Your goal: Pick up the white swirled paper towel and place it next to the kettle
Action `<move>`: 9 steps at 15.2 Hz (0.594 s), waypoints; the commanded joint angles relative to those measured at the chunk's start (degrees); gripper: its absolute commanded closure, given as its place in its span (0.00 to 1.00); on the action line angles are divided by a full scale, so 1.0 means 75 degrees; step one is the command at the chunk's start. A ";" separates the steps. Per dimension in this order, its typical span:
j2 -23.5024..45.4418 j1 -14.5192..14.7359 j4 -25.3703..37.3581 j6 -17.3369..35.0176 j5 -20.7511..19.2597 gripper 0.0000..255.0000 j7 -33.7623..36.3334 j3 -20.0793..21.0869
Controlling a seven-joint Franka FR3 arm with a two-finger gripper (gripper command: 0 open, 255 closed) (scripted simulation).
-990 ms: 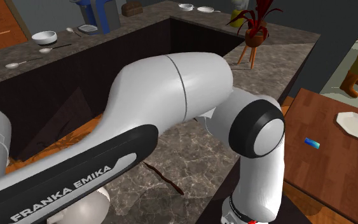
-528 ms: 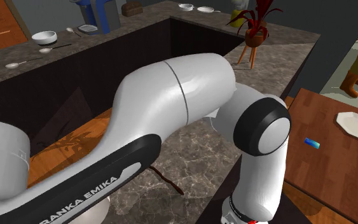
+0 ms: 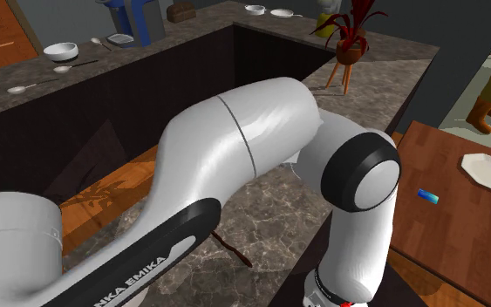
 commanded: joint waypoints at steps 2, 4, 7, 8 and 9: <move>0.0029 -0.0029 -0.0301 0.0313 -0.0037 1.00 0.0049 -0.0020; 0.0046 -0.0050 -0.0493 0.0509 -0.0062 1.00 0.0079 -0.0034; 0.0089 -0.0067 -0.0762 0.0796 -0.0115 1.00 0.0132 -0.0061; 0.0108 -0.0069 -0.0847 0.0889 -0.0137 1.00 0.0152 -0.0071; 0.0129 -0.0070 -0.0930 0.0982 -0.0161 1.00 0.0174 -0.0083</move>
